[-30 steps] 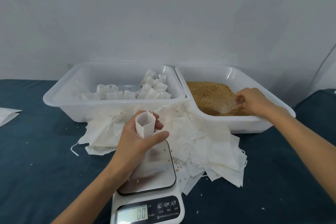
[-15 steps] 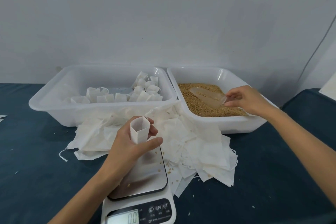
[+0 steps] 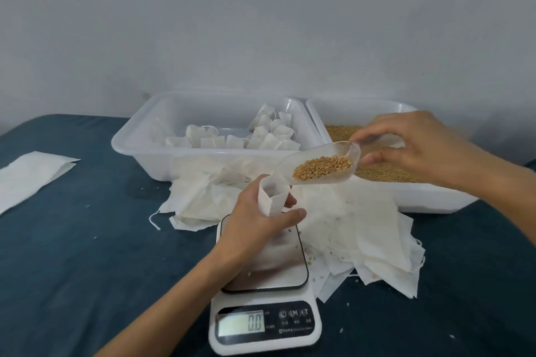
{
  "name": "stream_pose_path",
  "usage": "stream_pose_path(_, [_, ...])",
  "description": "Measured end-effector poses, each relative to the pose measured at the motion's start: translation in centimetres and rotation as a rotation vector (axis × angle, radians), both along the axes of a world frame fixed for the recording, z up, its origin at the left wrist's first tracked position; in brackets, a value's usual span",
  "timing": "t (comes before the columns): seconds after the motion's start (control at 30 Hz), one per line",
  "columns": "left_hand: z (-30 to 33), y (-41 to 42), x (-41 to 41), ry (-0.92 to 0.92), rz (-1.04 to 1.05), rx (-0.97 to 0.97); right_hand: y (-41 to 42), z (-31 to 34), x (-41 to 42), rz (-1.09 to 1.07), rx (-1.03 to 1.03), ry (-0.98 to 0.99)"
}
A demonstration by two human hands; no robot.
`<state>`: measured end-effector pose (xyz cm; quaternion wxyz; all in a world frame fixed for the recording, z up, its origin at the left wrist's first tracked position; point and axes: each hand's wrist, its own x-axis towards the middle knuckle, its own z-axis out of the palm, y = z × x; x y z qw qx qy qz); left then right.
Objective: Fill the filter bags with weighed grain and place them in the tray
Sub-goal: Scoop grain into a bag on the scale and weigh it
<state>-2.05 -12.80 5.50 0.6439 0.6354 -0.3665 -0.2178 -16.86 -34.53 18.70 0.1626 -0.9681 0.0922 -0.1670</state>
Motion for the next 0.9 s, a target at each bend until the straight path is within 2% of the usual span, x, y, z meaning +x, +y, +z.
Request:
stream_pose_path(0.17, [-0.1,0.1,0.1,0.009,-0.003,0.000,0.8,1.3,0.5,0.019,-0.314,-0.025])
stream_pose_path(0.27, [0.0,0.2,0.0,0.025,-0.020,-0.012,1.2,1.9,0.8,0.018,-0.419,-0.026])
stream_pose_path(0.9, [0.5,0.3,-0.1,0.091,-0.033,-0.013,2.9,2.2,1.1,-0.010,-0.533,-0.015])
